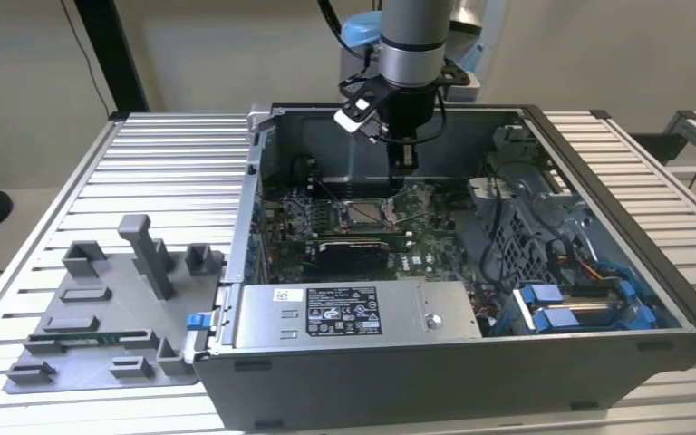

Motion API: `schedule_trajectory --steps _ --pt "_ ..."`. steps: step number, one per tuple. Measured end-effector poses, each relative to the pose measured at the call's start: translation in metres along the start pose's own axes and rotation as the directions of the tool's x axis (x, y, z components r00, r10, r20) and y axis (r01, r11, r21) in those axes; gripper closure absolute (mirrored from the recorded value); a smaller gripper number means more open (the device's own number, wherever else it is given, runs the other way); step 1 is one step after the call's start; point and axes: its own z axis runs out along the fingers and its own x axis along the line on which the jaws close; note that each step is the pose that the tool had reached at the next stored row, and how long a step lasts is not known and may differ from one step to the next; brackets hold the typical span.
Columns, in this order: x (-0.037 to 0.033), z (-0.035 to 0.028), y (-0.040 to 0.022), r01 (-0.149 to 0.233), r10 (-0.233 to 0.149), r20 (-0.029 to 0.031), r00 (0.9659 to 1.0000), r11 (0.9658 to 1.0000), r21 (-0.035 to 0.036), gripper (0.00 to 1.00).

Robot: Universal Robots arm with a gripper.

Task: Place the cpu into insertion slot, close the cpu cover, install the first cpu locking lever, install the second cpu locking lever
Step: 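Close the cpu cover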

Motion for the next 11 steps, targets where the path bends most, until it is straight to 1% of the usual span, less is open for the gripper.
schedule_trajectory --steps 2,3,4,8,11 --pt "0.0003 0.0004 0.0086 0.0 0.0 0.0001 1.0 1.0 0.0002 1.0" --pt "0.0005 0.0008 0.0165 0.0 0.0 0.0001 1.0 1.0 0.0003 1.0" --pt "0.0008 0.0016 0.0289 0.0 0.0 0.0001 1.0 1.0 0.0004 1.0" --pt "0.0011 0.0028 0.043 0.0 0.0 0.0 1.0 1.0 0.0004 1.0" --pt "0.0012 0.0041 0.05 0.0 0.0 0.0001 1.0 1.0 0.0005 1.0"
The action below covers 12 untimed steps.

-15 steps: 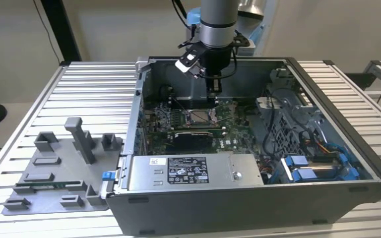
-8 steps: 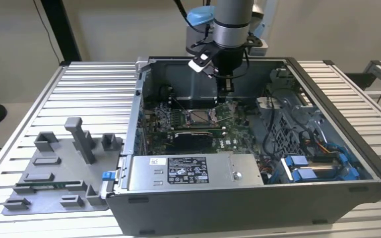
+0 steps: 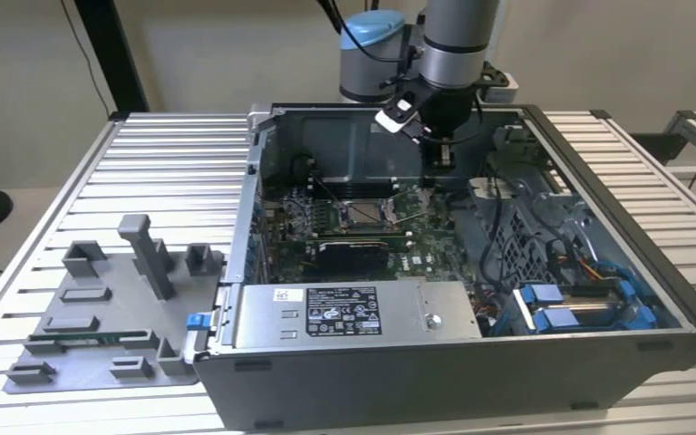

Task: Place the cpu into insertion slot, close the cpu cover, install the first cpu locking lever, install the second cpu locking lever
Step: 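Close the cpu cover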

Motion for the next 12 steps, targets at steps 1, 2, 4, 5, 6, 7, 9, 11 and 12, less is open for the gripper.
schedule_trajectory --steps 1,2,4,5,6,7,9,11,12 --pt "0.0 0.0005 0.0022 0.0 0.0 0.0001 1.0 1.0 0.0001 1.0" --pt "0.0001 0.0012 0.0042 0.0 0.0 0.0001 1.0 1.0 0.0003 1.0" --pt "0.0001 0.0022 0.0082 0.0 0.0 0.0002 1.0 1.0 0.0012 1.0" --pt "0.0002 0.0027 0.01 0.0 0.0 0.0001 1.0 1.0 0.0016 1.0" --pt "0.0002 0.0033 0.011 0.0 0.0 -0.0001 1.0 1.0 0.0017 1.0" --pt "0.0002 0.0037 0.0116 0.0 0.0 -0.0001 1.0 1.0 0.0017 1.0" --pt "0.0002 0.0043 0.0127 0.0 0.0 0.0 1.0 1.0 0.0017 1.0" --pt "0.0002 0.005 0.0138 0.0 0.0 0.0001 1.0 1.0 0.0017 1.0" --pt "0.0002 0.0054 0.0144 0.0 0.0 0.0001 1.0 1.0 0.0017 1.0"
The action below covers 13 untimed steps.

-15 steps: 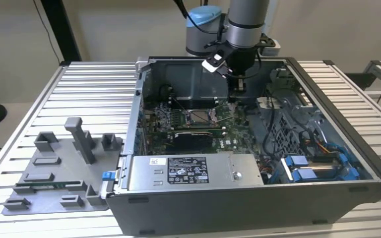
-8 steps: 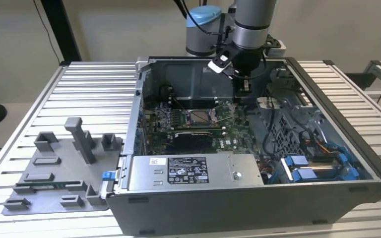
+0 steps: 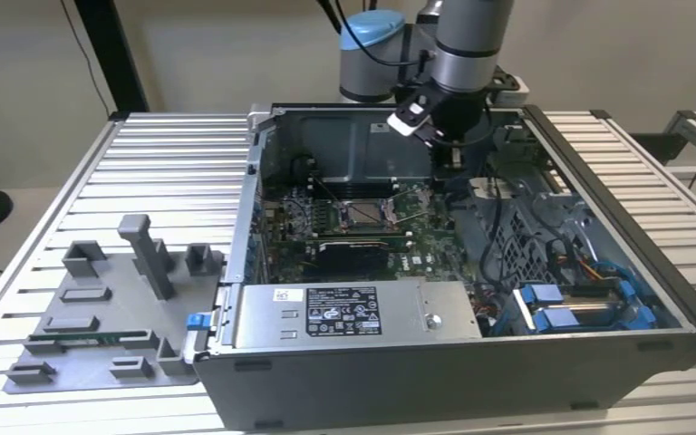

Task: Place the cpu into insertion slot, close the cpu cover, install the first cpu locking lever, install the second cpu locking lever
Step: 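Close the cpu cover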

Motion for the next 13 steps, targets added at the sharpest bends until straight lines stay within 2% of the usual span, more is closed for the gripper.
schedule_trajectory --steps 8,13 --pt "0.0 0.0009 0.001 0.0 0.0 -0.0001 1.0 1.0 -0.0001 1.0" --pt "-0.0001 0.0061 0.0028 0.0 0.0 -0.0002 1.0 1.0 0.0001 1.0"
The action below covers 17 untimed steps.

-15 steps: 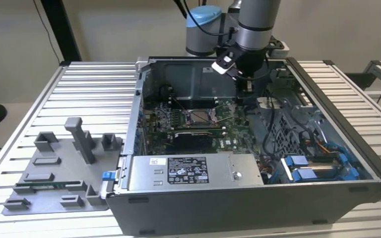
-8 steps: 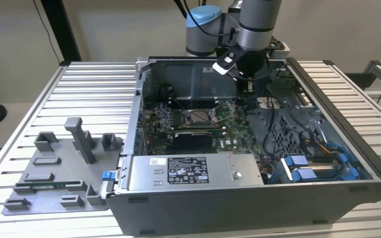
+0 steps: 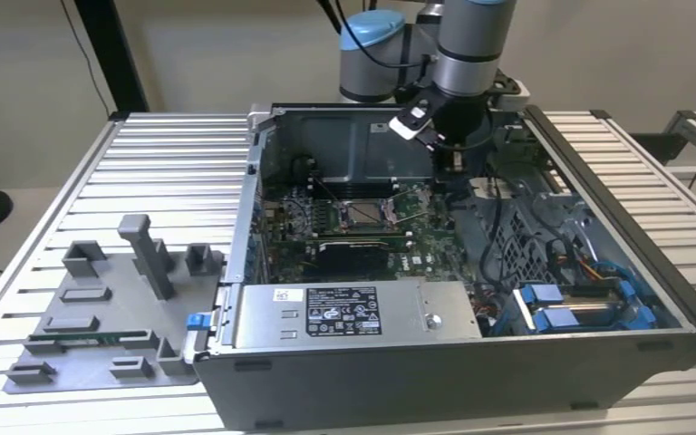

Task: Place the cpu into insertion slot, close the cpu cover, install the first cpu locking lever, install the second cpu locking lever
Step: 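Close the cpu cover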

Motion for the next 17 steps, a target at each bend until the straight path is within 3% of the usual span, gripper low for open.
schedule_trajectory --steps 17 --pt "-0.0007 0.0215 0.0031 0.0 0.0 0.0001 1.0 1.0 0.0039 1.0"
